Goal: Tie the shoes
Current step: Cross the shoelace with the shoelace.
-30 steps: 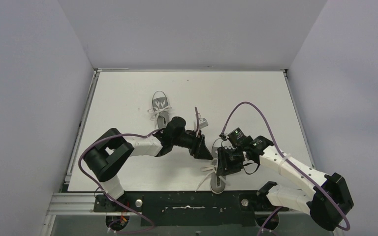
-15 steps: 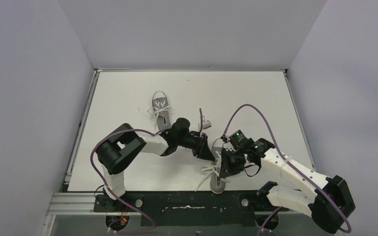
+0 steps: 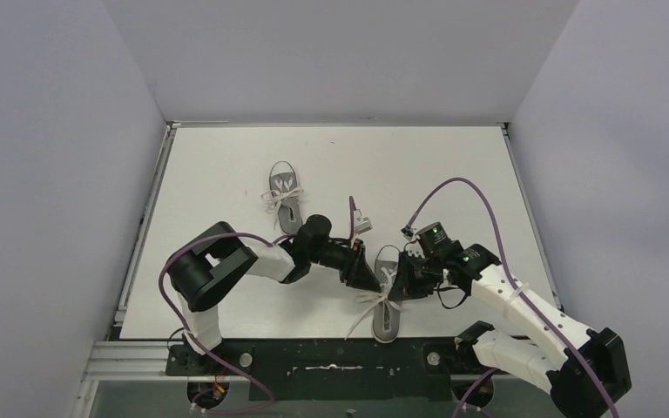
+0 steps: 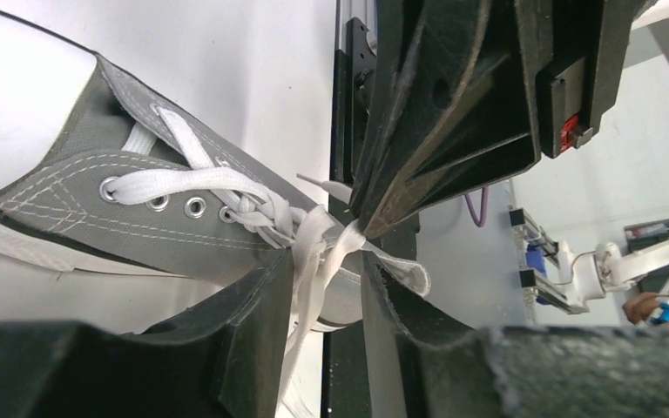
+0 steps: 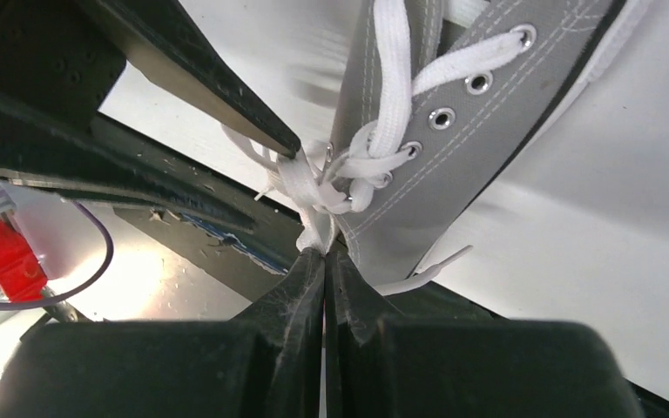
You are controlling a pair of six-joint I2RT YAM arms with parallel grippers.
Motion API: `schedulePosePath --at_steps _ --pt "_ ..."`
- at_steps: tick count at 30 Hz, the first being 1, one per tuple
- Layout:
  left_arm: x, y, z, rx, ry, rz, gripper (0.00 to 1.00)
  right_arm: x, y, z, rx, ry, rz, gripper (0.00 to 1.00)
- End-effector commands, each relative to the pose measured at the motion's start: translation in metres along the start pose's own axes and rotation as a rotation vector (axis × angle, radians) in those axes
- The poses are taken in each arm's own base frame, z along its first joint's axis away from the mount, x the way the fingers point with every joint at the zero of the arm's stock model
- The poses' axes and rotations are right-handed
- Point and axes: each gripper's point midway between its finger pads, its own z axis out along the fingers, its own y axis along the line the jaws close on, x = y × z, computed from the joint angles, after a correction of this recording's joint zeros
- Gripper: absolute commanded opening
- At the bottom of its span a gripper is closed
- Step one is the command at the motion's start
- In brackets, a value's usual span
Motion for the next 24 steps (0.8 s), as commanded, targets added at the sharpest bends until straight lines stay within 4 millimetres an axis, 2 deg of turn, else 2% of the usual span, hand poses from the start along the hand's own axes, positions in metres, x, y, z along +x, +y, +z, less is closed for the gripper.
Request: schedulePosePath --at_steps 1,8,11,13,18,22,24 --pt "-0.01 -0.017 0.003 -0.018 -0.003 0.153 0.34 -0.022 0.021 0.0 -0.081 -0.059 -0.016 0.0" --pt "0.001 -0.016 0.011 -0.056 0.034 0.19 0.37 -0.025 0.02 0.003 -0.079 -0.053 -0.016 0.0" --pt "0.005 -0.012 0.012 -0.092 0.051 0.214 0.34 -0.025 0.02 0.003 -0.079 -0.058 -0.013 0.0" --pt "0.004 -0.009 0.011 -0.115 0.051 0.228 0.3 -0.024 0.02 0.003 -0.083 -0.054 -0.012 0.0" --pt "0.001 -0.005 0.008 -0.155 0.046 0.255 0.11 -0.017 0.02 0.0 -0.087 -0.028 -0.013 0.0" --pt "-0.002 -0.004 0.007 -0.172 0.039 0.266 0.08 -0.02 0.014 -0.011 -0.072 -0.042 0.003 0.22" --pt "-0.004 -0.005 0.007 -0.17 0.037 0.267 0.07 -0.026 0.01 -0.015 -0.072 -0.059 0.024 0.28"
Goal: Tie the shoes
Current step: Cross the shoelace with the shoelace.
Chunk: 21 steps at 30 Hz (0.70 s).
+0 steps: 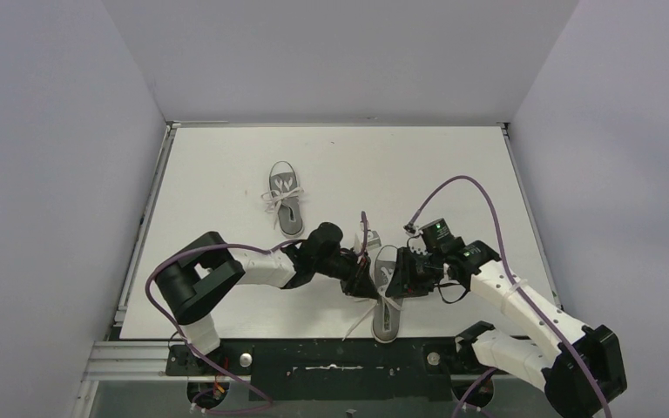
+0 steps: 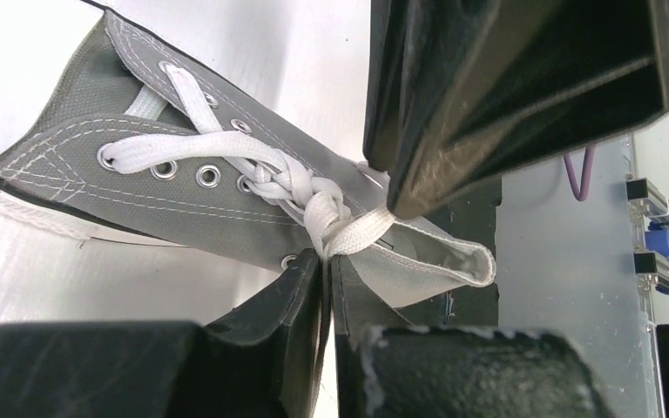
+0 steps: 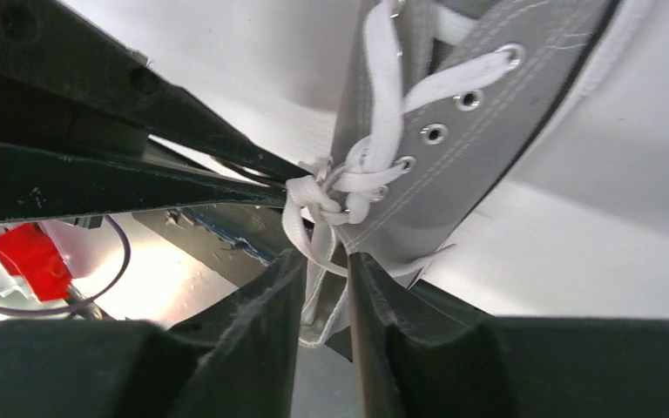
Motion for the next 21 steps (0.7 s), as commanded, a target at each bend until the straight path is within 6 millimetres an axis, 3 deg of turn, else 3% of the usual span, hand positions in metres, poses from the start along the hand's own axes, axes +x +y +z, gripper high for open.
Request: schedulePosePath --at_steps 1,9,21 --pt "-0.032 -0.012 -0.003 0.006 -0.064 0.085 0.07 -0.022 0.007 -0.02 -0.04 -0.068 0.005 0.29" --pt "-0.04 -0.017 -0.002 0.022 -0.074 0.087 0.07 -0.042 0.017 -0.007 -0.119 -0.026 0.011 0.41" --pt "-0.045 -0.021 -0.002 0.039 -0.082 0.096 0.07 -0.047 0.013 0.007 -0.117 0.021 -0.015 0.31"
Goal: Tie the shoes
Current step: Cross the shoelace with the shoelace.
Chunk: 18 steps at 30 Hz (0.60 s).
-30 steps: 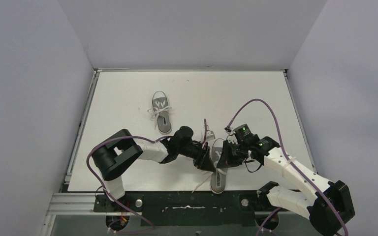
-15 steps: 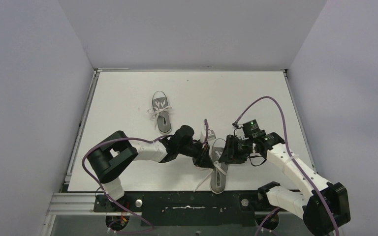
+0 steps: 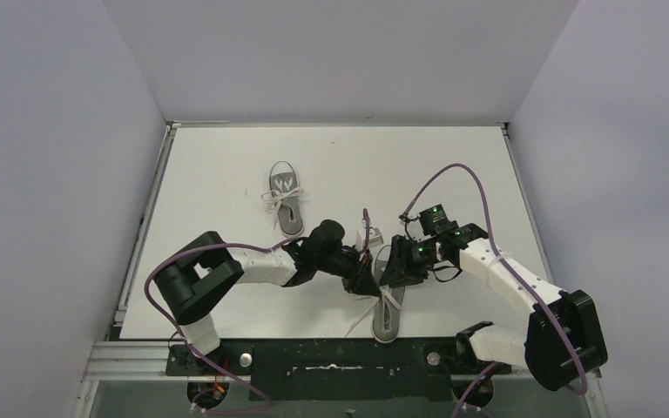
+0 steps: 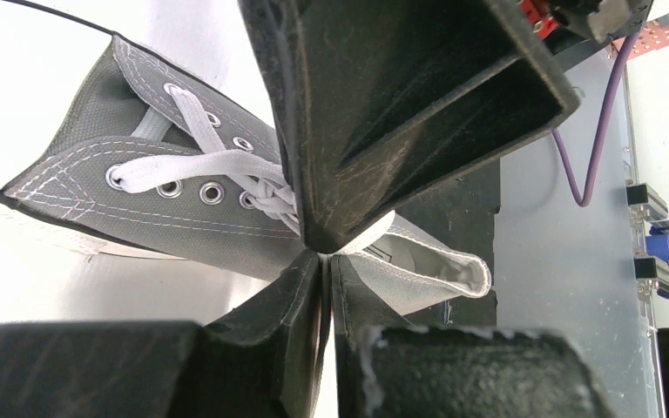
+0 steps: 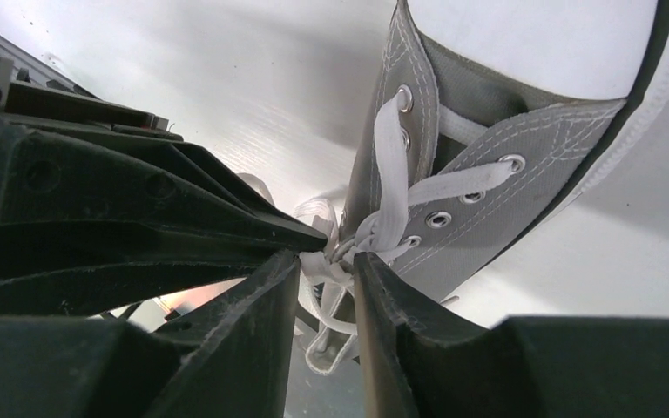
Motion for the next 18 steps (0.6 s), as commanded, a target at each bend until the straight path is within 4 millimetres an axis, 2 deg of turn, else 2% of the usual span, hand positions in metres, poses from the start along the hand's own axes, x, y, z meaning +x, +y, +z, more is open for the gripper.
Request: schedulePosePath --at_steps 1,6,9,18 --pt "-0.036 -0.02 -0.003 0.046 -0.077 0.085 0.07 -0.017 0.013 -0.002 -0.051 -0.034 -0.066 0.28" --pt "-0.036 -0.018 -0.002 0.042 -0.075 0.081 0.09 -0.012 0.013 -0.005 -0.055 -0.035 -0.07 0.18" --pt "-0.036 -0.017 -0.001 0.039 -0.073 0.073 0.11 -0.008 0.011 -0.005 -0.06 -0.034 -0.07 0.0" --pt "-0.032 -0.007 0.003 0.03 -0.047 0.035 0.17 -0.003 0.02 -0.017 -0.095 -0.054 -0.101 0.0"
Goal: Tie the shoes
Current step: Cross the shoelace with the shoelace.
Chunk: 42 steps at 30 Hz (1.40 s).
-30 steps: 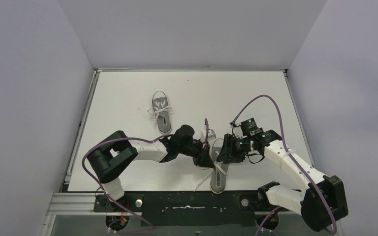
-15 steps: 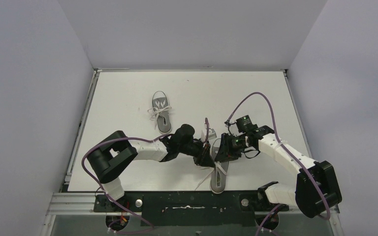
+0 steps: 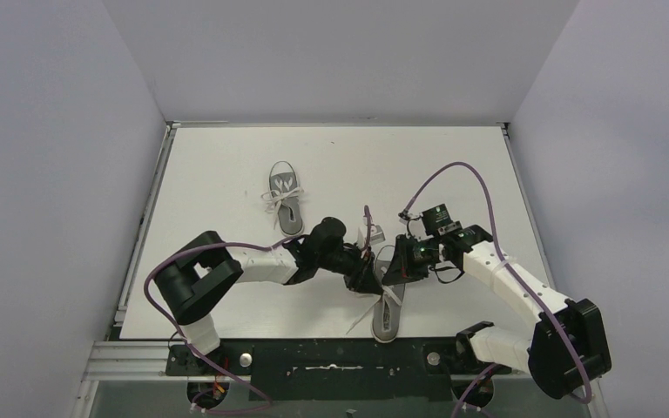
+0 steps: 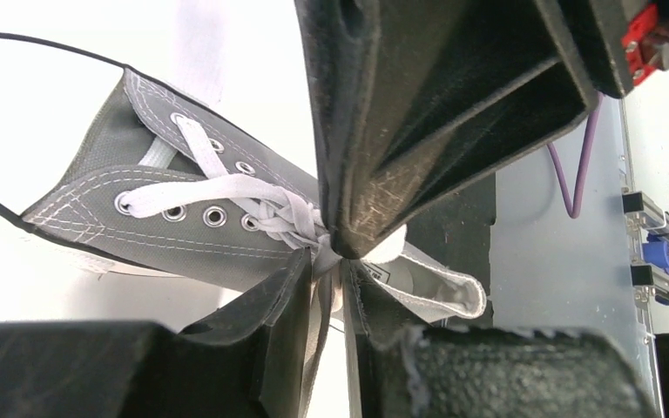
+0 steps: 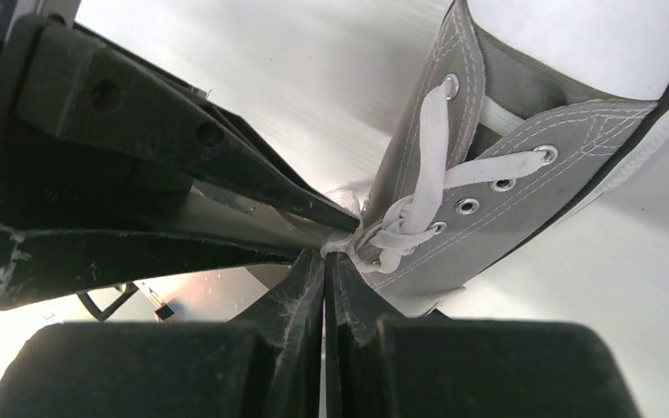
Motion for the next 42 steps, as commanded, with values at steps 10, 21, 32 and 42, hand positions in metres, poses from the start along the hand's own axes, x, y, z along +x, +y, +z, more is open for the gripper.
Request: schedulePosePath --at_steps 10,21,32,42 --pt "-0.022 0.005 0.007 0.014 -0.039 0.008 0.23 -0.001 0.019 -0.009 -0.097 -0.02 -0.042 0.0" --pt "-0.036 0.007 0.004 0.02 -0.128 -0.042 0.28 0.005 0.021 -0.01 -0.117 -0.012 -0.029 0.0" --pt "-0.032 -0.004 0.01 0.059 -0.135 -0.06 0.31 -0.001 0.023 -0.008 -0.131 -0.043 -0.01 0.0" --pt "-0.025 -0.007 0.023 0.079 -0.138 -0.073 0.31 -0.004 0.024 -0.005 -0.13 -0.075 0.028 0.0"
